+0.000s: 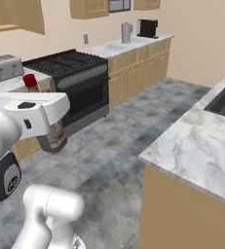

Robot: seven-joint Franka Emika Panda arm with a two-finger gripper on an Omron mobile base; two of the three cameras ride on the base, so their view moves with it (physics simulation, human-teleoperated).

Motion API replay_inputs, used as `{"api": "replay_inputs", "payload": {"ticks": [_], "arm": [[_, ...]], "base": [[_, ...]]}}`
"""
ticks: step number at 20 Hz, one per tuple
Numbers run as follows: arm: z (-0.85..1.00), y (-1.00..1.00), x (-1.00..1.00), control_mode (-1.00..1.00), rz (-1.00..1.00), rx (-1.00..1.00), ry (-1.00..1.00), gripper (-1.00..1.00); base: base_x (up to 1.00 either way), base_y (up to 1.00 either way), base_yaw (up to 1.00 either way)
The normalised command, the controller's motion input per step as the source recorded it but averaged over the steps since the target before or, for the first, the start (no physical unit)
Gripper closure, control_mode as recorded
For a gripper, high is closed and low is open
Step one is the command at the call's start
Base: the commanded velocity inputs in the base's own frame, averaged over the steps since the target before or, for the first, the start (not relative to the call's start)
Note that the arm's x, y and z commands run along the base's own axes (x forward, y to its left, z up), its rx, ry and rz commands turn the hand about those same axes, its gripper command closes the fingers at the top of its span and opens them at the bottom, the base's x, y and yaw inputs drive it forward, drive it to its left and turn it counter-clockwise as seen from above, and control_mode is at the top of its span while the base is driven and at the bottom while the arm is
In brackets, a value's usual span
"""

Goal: There is a bowl on the dining counter. Grab a lemon wedge from the fridge and place it in the bowl. Then get the liquor bottle and glass cup from the cabinet and place them next to the bowl.

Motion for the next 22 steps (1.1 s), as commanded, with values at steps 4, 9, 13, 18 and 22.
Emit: {"api": "replay_inputs", "payload": {"ticks": [4,9,13,18,22], "arm": [[0.0,0.0,0.0,1.0,0.0,0.0,0.0,1.0],[0.0,0.0,0.0,1.0,0.0,0.0,0.0,1.0],[0.0,0.0,0.0,1.0,0.0,0.0,0.0,1.0],[0.0,0.0,0.0,1.0,0.0,0.0,0.0,1.0],[0.0,0.0,0.0,1.0,0.0,0.0,0.0,1.0]], "base": [[-0.31,-1.0,-0.01],[-0.42,-1.0,0.0],[-0.49,-1.0,0.0],[-0.25,-1.0,0.0],[-0.09,-1.0,0.0]]}}
